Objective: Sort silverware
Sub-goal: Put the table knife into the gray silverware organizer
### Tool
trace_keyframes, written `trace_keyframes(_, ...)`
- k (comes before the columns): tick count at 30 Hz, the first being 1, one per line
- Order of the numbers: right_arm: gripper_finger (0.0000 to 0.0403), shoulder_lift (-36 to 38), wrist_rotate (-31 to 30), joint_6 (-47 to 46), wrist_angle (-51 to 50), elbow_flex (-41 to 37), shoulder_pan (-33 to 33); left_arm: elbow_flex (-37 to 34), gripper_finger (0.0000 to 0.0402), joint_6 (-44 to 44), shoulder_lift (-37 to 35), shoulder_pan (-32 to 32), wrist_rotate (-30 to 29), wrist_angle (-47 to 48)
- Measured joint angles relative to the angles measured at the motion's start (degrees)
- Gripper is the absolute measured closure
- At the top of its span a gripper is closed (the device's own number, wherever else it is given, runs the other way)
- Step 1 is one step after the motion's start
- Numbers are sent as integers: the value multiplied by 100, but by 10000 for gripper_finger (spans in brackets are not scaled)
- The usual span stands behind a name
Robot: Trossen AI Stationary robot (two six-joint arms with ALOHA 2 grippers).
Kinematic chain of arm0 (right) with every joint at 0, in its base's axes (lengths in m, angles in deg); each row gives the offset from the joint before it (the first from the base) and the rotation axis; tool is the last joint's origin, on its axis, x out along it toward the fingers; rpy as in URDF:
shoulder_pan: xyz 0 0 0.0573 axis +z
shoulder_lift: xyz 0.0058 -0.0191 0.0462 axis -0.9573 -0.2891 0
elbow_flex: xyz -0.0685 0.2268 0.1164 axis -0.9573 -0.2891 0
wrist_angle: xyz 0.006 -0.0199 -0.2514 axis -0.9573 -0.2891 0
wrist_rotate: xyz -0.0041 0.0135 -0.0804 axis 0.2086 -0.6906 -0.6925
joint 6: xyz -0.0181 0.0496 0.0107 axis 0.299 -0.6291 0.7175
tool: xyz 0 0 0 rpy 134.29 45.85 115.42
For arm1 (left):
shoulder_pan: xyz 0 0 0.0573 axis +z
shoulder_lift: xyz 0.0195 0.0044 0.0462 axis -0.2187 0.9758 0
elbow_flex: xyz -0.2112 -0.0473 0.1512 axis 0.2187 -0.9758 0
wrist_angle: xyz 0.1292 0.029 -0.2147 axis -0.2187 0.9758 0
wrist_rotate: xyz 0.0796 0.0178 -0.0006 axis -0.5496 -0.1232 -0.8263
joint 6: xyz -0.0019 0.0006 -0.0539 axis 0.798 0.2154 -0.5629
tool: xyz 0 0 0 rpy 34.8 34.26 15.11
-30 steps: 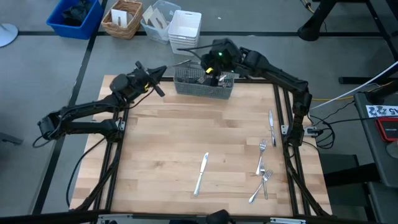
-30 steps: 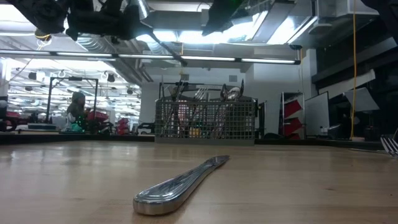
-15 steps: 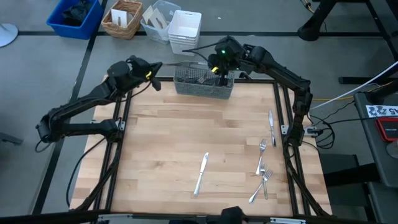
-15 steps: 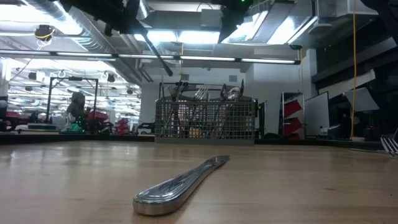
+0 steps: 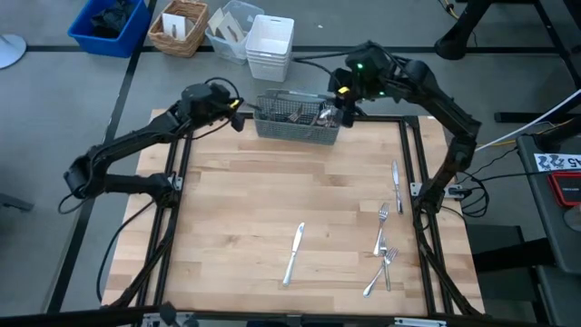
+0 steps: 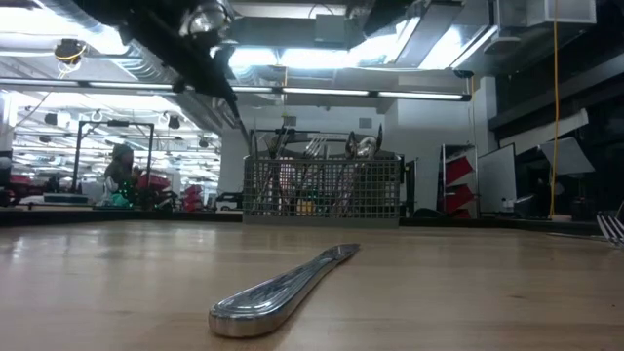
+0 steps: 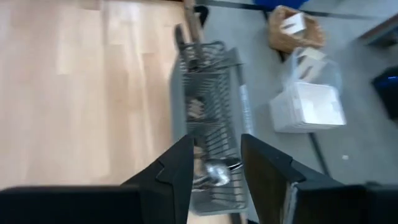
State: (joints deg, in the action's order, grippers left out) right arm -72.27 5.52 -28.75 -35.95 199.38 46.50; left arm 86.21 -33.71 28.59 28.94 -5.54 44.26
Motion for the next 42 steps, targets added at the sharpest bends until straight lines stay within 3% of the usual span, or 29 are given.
trace_keyframes(7, 267, 2, 459, -58, -190, -250, 4, 6, 401, -342, 744, 137, 132, -95)
trace_keyframes(16, 267, -7, 462, -45, 131, -1004, 4, 1, 400, -424, 1509, 128, 443, -619)
trace_keyframes(21, 267, -7, 462, -31, 128, -1423, 4, 0, 378, -408, 1685, 128, 458, -760)
trace_keyframes(27, 267, -7, 483, -21, 119, -1849, 6, 0, 332, -78, 1683, 84, 458, -1048)
trace_keyframes(33, 267, -7, 1036, 108, 86, -2011, 8, 0, 281, 38, 1599, 75, 456, -1422)
trace_keyframes(38, 267, -7, 1707, 172, -164, -2011, 10, 0, 264, 38, 1189, 75, 448, -1489)
trace_keyframes(42, 267, -7, 1813, 67, -576, -2011, 10, 2, 264, 36, 689, 61, 445, -1494)
